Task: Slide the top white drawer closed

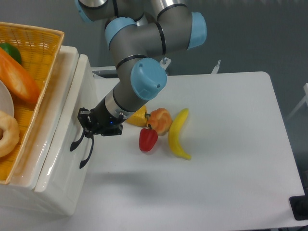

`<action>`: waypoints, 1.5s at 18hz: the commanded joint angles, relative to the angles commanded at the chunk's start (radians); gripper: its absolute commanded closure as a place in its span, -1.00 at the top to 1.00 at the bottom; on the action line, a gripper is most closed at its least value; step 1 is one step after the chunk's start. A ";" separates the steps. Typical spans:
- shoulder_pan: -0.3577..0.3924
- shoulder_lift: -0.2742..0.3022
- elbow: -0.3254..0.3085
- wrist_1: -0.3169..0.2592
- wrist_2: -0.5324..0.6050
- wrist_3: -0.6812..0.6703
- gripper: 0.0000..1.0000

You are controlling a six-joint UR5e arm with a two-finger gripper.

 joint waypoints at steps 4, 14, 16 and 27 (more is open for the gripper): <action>0.075 -0.006 0.009 0.005 0.086 0.072 1.00; 0.324 -0.046 0.031 0.176 0.371 0.262 1.00; 0.386 -0.077 0.031 0.236 0.393 0.381 1.00; 0.516 -0.202 0.043 0.397 0.416 1.135 1.00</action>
